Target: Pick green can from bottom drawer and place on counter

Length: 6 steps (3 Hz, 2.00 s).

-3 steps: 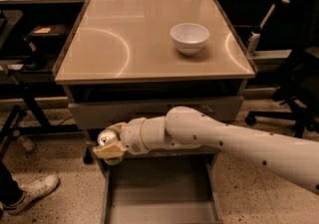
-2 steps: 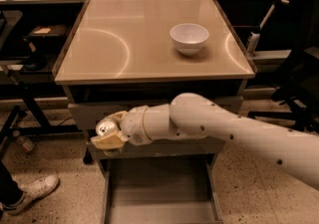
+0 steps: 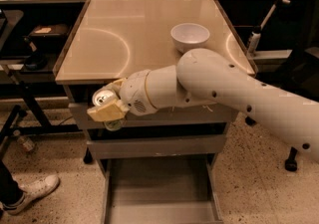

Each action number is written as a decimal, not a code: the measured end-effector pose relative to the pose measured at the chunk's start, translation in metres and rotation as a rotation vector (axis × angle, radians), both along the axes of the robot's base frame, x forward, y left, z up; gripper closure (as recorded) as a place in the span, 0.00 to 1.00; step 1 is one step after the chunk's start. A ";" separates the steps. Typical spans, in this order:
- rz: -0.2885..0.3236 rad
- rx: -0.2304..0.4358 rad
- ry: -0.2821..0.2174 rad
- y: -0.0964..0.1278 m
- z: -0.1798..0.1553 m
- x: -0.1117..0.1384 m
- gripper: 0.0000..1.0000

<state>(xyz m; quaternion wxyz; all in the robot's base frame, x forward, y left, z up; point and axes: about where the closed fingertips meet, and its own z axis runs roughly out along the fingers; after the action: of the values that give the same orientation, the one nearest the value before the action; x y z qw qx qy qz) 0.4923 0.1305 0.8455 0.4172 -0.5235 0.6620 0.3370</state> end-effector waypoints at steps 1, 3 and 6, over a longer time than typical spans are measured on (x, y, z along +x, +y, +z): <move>0.000 0.000 0.001 0.000 -0.001 0.000 1.00; -0.011 0.060 -0.026 -0.017 0.069 0.049 1.00; 0.026 0.043 0.028 -0.007 0.118 0.155 1.00</move>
Offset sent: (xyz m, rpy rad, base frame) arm 0.0568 -0.0268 0.0866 0.1131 -0.0454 -0.0262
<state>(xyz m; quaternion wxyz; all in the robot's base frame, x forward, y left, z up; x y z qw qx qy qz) 0.6472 0.1233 0.9632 0.4148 -0.5183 0.6534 0.3639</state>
